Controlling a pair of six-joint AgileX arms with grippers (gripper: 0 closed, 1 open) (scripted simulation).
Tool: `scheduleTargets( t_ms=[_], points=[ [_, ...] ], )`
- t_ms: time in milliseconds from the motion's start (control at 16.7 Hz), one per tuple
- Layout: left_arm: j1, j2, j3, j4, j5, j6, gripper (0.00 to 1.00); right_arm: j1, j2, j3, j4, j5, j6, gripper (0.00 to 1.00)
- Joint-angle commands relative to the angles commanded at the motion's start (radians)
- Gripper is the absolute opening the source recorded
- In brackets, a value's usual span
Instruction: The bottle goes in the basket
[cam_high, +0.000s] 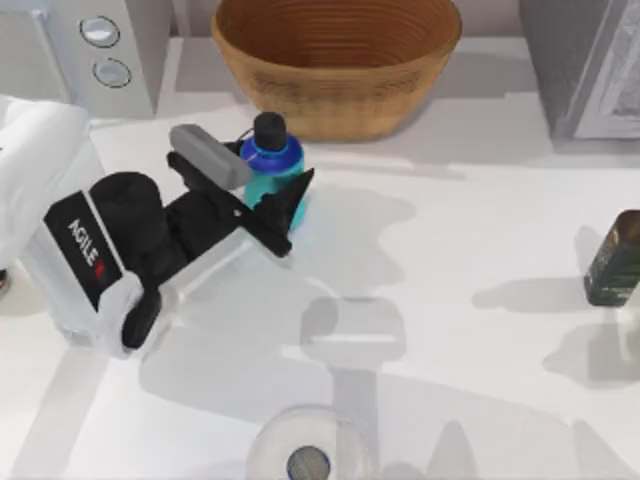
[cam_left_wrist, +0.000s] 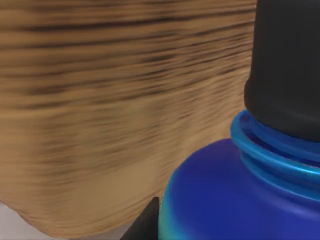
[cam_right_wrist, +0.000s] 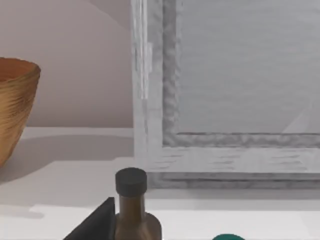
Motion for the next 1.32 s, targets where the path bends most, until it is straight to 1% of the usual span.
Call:
scheduleTargets(
  t_ms=[60, 120, 720, 900, 1020, 1320],
  points=[
    [0.000, 0.000, 0.000, 0.000, 0.000, 0.000, 0.02, 0.000, 0.000, 0.000, 0.000, 0.000, 0.000, 1.00],
    [0.000, 0.000, 0.000, 0.000, 0.000, 0.000, 0.00, 0.000, 0.000, 0.000, 0.000, 0.000, 0.000, 1.00],
    [-0.005, -0.014, -0.006, -0.001, -0.001, 0.003, 0.00, 0.000, 0.000, 0.000, 0.000, 0.000, 0.000, 1.00],
    [-0.007, -0.099, -0.045, -0.014, 0.003, 0.017, 0.00, 0.000, 0.000, 0.000, 0.000, 0.000, 0.000, 1.00],
    [0.012, -0.181, -0.096, -0.031, 0.017, 0.027, 0.00, 0.000, 0.000, 0.000, 0.000, 0.000, 0.000, 1.00],
    [0.119, -0.405, -0.278, -0.097, 0.096, 0.025, 0.00, 0.000, 0.000, 0.000, 0.000, 0.000, 0.000, 1.00]
  ],
)
